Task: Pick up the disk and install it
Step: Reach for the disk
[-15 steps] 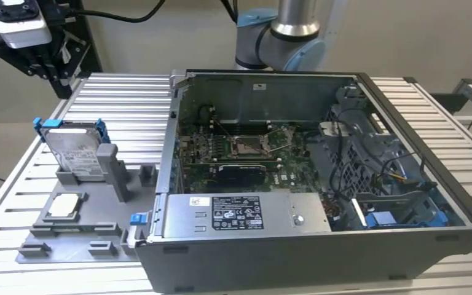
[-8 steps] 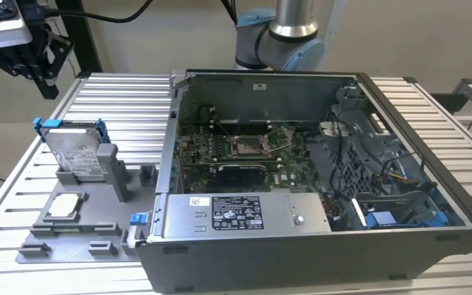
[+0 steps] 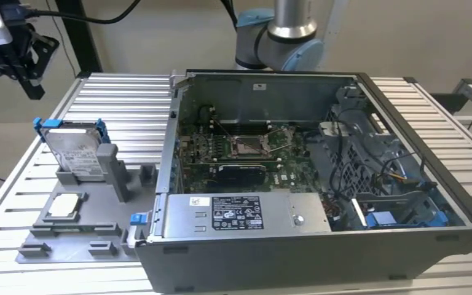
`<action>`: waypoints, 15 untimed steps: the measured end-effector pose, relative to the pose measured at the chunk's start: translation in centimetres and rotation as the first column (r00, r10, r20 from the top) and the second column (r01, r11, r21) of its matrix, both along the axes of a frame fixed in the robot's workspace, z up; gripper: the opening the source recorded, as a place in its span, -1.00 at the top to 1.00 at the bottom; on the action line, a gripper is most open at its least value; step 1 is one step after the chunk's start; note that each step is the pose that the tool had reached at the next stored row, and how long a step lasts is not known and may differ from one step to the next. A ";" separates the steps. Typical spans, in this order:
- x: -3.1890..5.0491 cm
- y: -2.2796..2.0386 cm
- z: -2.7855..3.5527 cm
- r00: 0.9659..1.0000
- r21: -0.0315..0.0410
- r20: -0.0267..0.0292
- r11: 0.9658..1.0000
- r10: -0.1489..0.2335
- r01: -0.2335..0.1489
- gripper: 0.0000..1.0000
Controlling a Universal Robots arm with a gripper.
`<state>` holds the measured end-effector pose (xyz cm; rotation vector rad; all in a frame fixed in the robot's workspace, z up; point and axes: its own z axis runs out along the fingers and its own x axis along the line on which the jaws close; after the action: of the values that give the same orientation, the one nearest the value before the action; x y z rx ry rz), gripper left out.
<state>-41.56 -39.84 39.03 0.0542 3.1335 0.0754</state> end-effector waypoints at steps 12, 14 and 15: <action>-0.52 0.01 -0.02 1.000 0.000 -0.001 1.000 0.001 -0.001 1.00; -0.52 0.02 -0.02 1.000 0.000 -0.001 1.000 0.001 -0.001 1.00; -0.52 0.02 -0.02 1.000 0.000 -0.001 1.000 0.001 -0.001 1.00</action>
<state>-42.08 -39.82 39.01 0.0523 3.1344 0.0755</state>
